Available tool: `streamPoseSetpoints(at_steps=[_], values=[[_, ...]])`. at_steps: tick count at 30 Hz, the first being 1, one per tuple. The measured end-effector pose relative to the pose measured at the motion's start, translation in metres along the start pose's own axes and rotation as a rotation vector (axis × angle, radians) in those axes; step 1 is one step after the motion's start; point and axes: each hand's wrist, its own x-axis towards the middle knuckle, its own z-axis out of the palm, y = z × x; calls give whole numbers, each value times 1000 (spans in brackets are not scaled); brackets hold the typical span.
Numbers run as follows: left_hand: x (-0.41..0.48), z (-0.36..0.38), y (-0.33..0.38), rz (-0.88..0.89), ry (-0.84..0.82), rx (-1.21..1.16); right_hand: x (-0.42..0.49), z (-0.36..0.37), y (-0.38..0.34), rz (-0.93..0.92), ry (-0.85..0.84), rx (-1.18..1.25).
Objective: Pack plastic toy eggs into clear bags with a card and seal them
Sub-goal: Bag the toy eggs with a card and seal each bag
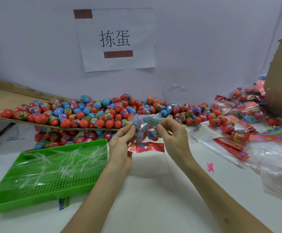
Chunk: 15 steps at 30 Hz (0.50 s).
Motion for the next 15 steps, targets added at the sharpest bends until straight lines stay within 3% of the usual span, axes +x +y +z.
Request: streamPoseSetpoints(at_steps=[5,9,11,13,15], values=[[0,0,-3,-20,48,6,6,-9,9,-64,-107,-174],[-1,0,-7,-42,110,-3,13,-18,15,63,-300,-342],[0,0,-6,-64,112,-17,18,-25,14,104,-268,-362],[2,-2,-4,-77,96,-14,25,-34,11,163,-209,-175],[3,-3,-3,-86,63,18,30,-43,8,254,-274,103]])
